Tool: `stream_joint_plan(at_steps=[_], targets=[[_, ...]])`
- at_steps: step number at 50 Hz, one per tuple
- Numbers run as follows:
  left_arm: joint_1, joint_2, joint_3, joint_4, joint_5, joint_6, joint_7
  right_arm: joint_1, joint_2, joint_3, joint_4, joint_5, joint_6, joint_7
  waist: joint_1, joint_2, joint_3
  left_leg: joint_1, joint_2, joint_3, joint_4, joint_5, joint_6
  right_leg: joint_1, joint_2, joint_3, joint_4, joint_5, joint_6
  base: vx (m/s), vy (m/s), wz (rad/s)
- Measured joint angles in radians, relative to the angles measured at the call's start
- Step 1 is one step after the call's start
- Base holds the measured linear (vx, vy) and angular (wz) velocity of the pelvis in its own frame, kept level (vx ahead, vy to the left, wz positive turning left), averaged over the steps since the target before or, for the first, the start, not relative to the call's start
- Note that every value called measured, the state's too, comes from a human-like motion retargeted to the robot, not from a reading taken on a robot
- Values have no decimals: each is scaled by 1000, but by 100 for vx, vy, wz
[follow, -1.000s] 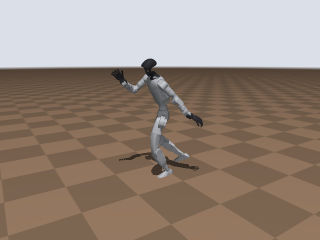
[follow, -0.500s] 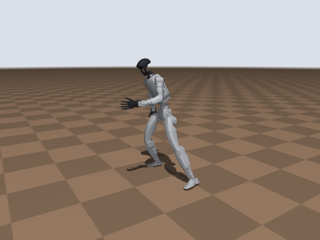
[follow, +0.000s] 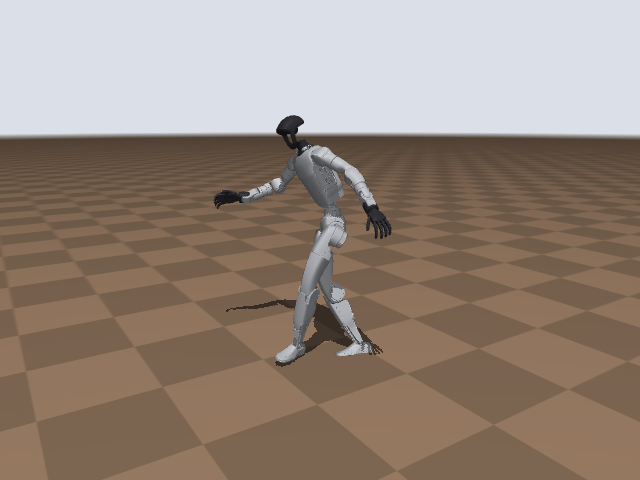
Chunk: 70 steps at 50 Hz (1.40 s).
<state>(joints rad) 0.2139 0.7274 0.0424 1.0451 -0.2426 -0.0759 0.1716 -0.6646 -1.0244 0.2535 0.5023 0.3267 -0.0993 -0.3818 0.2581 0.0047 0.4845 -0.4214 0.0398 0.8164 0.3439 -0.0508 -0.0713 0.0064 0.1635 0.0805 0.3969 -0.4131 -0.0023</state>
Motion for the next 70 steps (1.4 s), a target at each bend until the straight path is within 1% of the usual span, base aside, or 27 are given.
stream_joint_plan(at_steps=[5, 6, 8, 9, 10, 12, 14, 15, 17, 19, 22, 25, 28, 31, 33, 36, 37, 40, 42, 46, 49, 50, 52, 55, 61, 66, 70], targets=[[89, 106, 306, 163, -434, -104, 471, -297, -70, 162, -78, -50, -3, -254, 217, -245, 3, 46, -274, 262, -46, 84, -13, 182, -21, 140, -385, 393, 142, 54, -95, -127], [125, 100, 364, 173, -495, -120, 509, -316, -51, 179, -116, -51, -8, -271, 255, -271, -15, 43, -295, 235, -35, 118, -23, 208, -22, 136, -424, 405, 155, 71, -98, -147], [204, 74, 466, 183, -572, -116, 514, -342, 5, 196, -200, -48, -23, -285, 337, -288, -56, 45, -315, 127, -47, 151, -44, 264, -13, 76, -454, 392, 157, 77, -91, -212], [250, 51, 505, 184, -585, -97, 477, -339, 41, 194, -247, -46, -34, -279, 380, -266, -76, 79, -301, 74, -73, 109, -37, 304, -7, 10, -436, 369, 146, 82, -80, -264], [300, 25, 540, 183, -590, -73, 430, -329, 80, 189, -295, -46, -46, -269, 423, -234, -95, 128, -278, 28, -105, 43, -20, 348, 0, -70, -407, 345, 130, 84, -72, -256], [349, -42, 592, 203, -513, 16, 306, -295, 161, 153, -381, -67, -59, -238, 473, -138, -98, 263, -142, 33, -75, -194, 61, 396, -28, -293, -192, 232, 76, 83, -64, -199], [321, -103, 577, 252, -379, 107, 211, -236, 232, 120, -424, -103, -52, -187, 488, -102, -95, 299, 15, 50, 92, -359, 106, 292, -167, -477, 227, 41, -1, 72, -60, -81], [283, -132, 550, 283, -309, 150, 185, -199, 267, 112, -430, -122, -41, -162, 480, -114, -92, 276, 78, 48, 201, -406, 117, 202, -268, -535, 451, -54, -43, 61, -56, 31], [153, -188, 423, 314, -173, 207, 186, -70, 342, 101, -406, -151, -6, -113, 414, -180, -103, 182, 112, 3, 311, -406, 94, -18, -445, -530, 745, -117, -73, 54, -51, 140], [23, -249, 238, 257, -7, 222, 198, 94, 421, 81, -341, -170, 19, -55, 307, -207, -124, 142, 83, -94, 268, -367, 56, -184, -531, -464, 840, -63, -37, 49, -49, 263], [-104, -286, -96, 1, 406, 148, 202, 359, 514, 26, -201, -199, -3, 22, 139, -163, -172, 158, 50, -282, 78, -269, -5, -322, -536, -332, 730, 24, 41, 40, -59, 302], [-226, -212, -343, -359, 676, 17, 225, 595, 584, -58, -51, -205, -38, -3, 3, -49, -192, 220, 99, -455, -89, -163, -102, -299, -509, -254, 436, 72, 49, 31, -70, 268], [-419, -137, -473, -689, 458, -58, 207, 739, 656, -174, 133, -104, -21, -56, -136, 18, -191, 259, 133, -611, -207, -95, -160, -198, -512, -167, 65, 130, 83, 21, -77, 269], [-665, -113, -550, -872, 86, -99, 213, 793, 707, -252, 338, 73, 18, -99, -262, 9, -196, 270, 136, -738, -313, -50, -148, -135, -559, -77, -220, 103, 157, 7, -87, 241], [-856, -121, -598, -893, -87, -140, 231, 811, 727, -263, 475, 175, 30, -108, -312, -13, -195, 273, 145, -794, -366, -25, -148, -132, -597, -85, -305, 87, 211, -6, -93, 170], [-1135, -174, -641, -753, -148, -180, 278, 837, 747, -199, 644, 250, 42, -23, -337, -47, -175, 267, 171, -836, -396, -4, -166, -151, -636, -147, -294, 176, 250, -15, -92, 102], [-1215, -199, -641, -675, -136, -170, 298, 845, 752, -172, 679, 258, 46, 25, -343, -46, -162, 268, 193, -846, -402, 5, -175, -159, -630, -160, -258, 178, 245, -17, -87, 62], [-1355, -290, -551, -421, -121, -71, 380, 852, 735, -109, 720, 184, 68, 148, -398, -15, -111, 289, 262, -840, -402, 48, -191, -204, -582, -169, -40, 34, 200, -14, -74, 60], [-1346, -348, -426, -329, -242, -38, 462, 821, 698, -83, 718, 87, 91, 158, -471, -4, -104, 304, 299, -756, -383, 86, -191, -248, -558, -168, 103, -46, 157, -9, -66, 42], [-1187, -437, -234, -311, -597, -131, 508, 707, 635, -36, 706, -22, 104, 75, -577, 24, -128, 361, 441, -502, -325, 162, -187, -299, -429, -151, 250, -152, 53, 0, -73, -35], [-1017, -469, -235, -329, -660, -133, 378, 613, 612, -26, 664, 7, 75, -29, -622, 14, -126, 380, 470, -429, -218, 153, -95, -270, -372, -130, 261, -171, 6, 8, -68, -59], [-958, -475, -257, -330, -618, -117, 344, 589, 611, -27, 639, 33, 58, -68, -629, 1, -125, 372, 457, -438, -164, 139, -56, -251, -366, -120, 249, -167, -2, 9, -60, -67], [-831, -483, -304, -326, -422, -82, 342, 577, 625, -35, 556, 97, 9, -125, -614, -20, -129, 325, 398, -531, -49, 102, -38, -211, -347, -89, 200, -143, -13, 10, -57, -91], [-635, -506, -307, -294, -189, -55, 393, 603, 656, -52, 401, 136, -39, -131, -559, -42, -149, 276, 281, -600, -18, 93, -91, -150, -307, -44, 79, -72, -17, 14, -56, -104], [-365, -508, -124, -139, -226, -39, 409, 614, 654, -6, 192, 21, -18, 23, -378, -96, -147, 247, 101, -373, -201, 133, -21, 1, -243, 34, -195, 101, 27, 15, -59, -110], [-123, -373, -25, -107, -161, -29, 297, 507, 449, 60, 32, -82, -30, 36, -162, -67, -94, 133, 18, -348, -172, 107, -100, 106, -95, 132, -270, 178, 48, 20, -55, -165], [81, -194, 174, -268, -195, -57, 296, 443, 201, 28, -246, -129, -55, -60, 97, -185, -98, 89, -131, -99, -191, 130, -78, 95, -46, 227, -277, 285, 107, 34, -64, -202]])
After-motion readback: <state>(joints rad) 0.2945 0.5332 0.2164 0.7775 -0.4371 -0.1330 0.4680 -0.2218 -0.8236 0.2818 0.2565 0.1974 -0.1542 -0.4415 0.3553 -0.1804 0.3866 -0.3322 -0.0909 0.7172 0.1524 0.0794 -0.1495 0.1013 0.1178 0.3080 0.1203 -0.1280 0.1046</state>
